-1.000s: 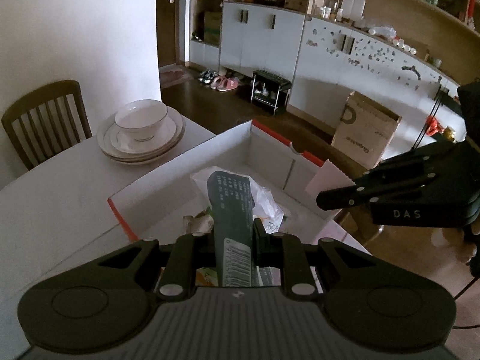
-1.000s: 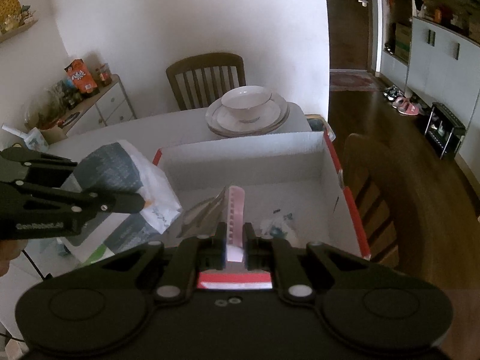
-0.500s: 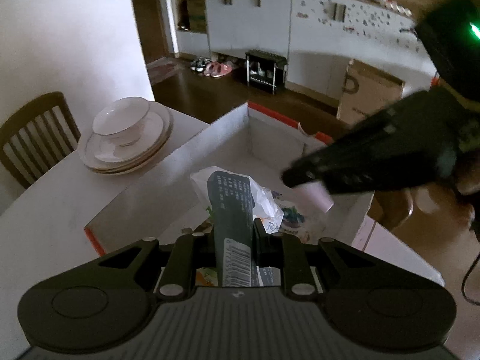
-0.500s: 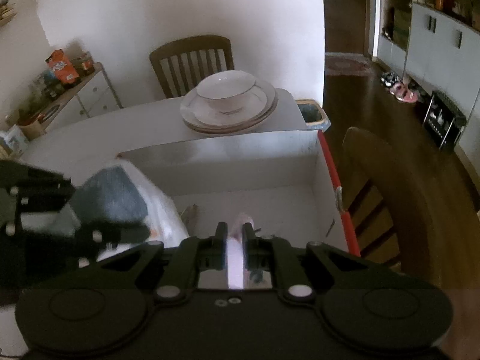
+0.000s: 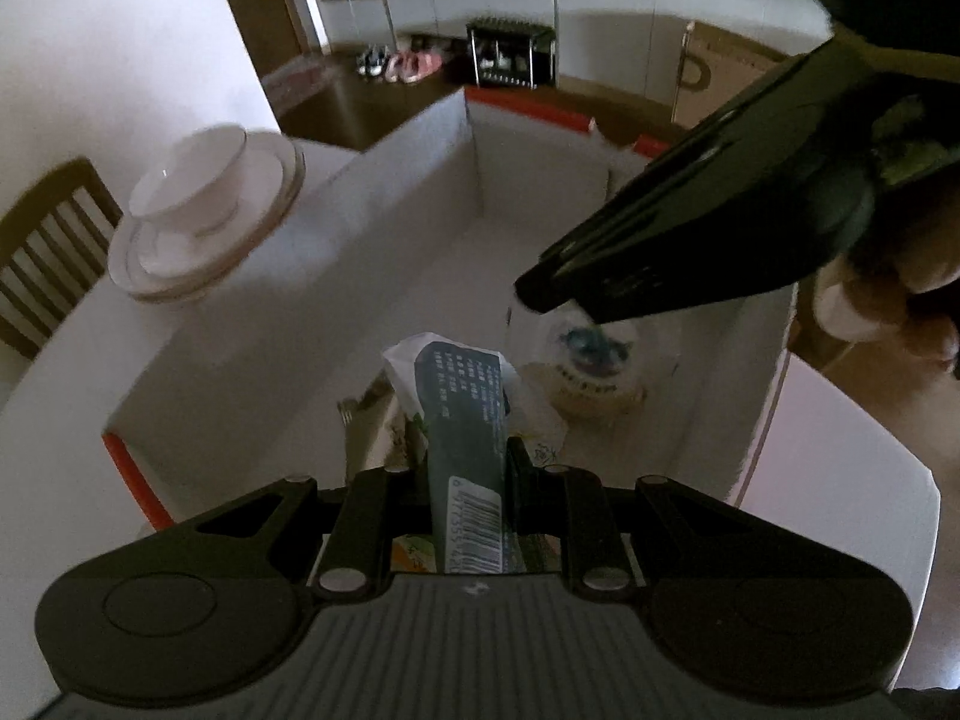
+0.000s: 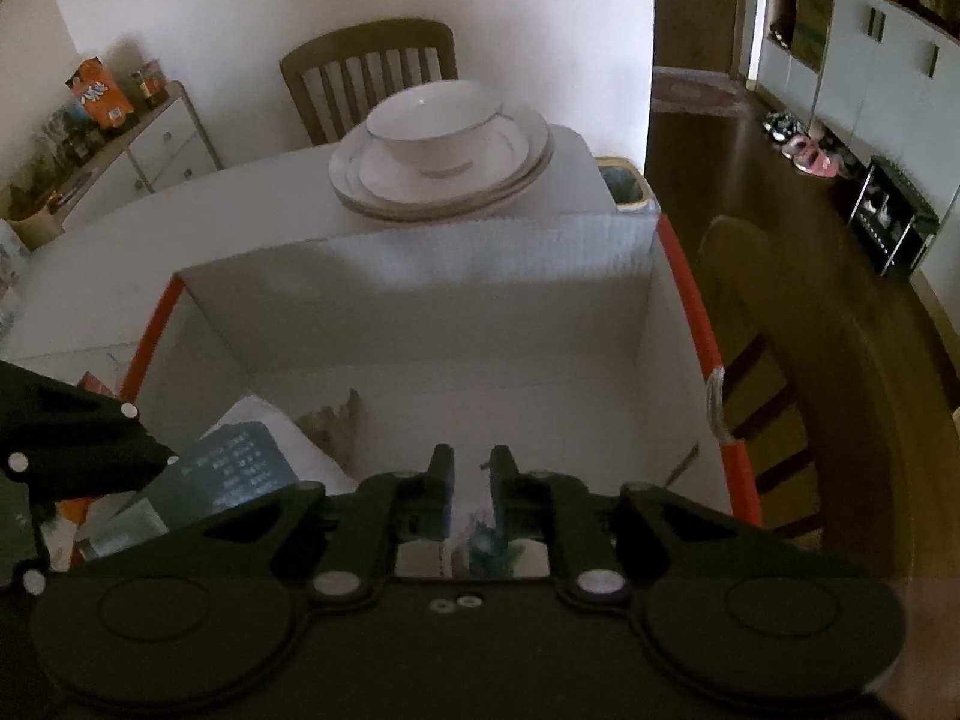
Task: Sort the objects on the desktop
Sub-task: 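Lower the pink comb into the box and open the right tool, then lower the grey packet into the box and open the left tool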
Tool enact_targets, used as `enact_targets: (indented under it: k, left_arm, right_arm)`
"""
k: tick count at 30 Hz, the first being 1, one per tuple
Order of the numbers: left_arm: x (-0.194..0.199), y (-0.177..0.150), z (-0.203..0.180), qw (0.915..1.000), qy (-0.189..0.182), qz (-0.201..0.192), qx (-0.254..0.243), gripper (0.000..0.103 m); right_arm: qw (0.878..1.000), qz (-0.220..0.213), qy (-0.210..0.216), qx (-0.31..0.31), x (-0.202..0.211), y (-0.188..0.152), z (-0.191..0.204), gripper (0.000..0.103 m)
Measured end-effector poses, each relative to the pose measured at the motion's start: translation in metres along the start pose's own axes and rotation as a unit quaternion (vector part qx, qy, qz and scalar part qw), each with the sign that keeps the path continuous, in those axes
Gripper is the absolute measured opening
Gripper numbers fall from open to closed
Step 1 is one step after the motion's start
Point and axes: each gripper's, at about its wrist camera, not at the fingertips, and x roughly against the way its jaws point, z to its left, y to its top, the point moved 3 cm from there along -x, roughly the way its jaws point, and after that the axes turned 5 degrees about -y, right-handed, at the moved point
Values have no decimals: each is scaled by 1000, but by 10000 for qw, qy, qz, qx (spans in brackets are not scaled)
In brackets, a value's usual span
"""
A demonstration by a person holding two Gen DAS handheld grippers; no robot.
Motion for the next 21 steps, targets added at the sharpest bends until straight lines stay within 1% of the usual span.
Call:
enact_targets:
  k: [11,13,15,18,20,21]
  left_arm:
    - [-20,-10,7,9989,17,466,60,18]
    - [-24,-9,8,9984,10,556,88,18]
    - [-26,-9,9,9981,34,602,124,20]
    - [-28,-9,9,9977,39,666,130,25]
    - [-28,-9,9,9974,71,704,146,28]
    - [-28,-9,9,9973,61,710,166,30]
  right_arm:
    - [9998,75,162,-114,0,-13,-9,24]
    - [9997,91,192,-118,2,-14,-10,27]
    - [9997,98,198,-77,3,-16,-9,28]
    - [9997,118,228,-53,5,-19,-10,32]
    - [9997,122,225,-45,6,-21,-11,34]
    - [9996,128,239,-38,7,-21,-11,36]
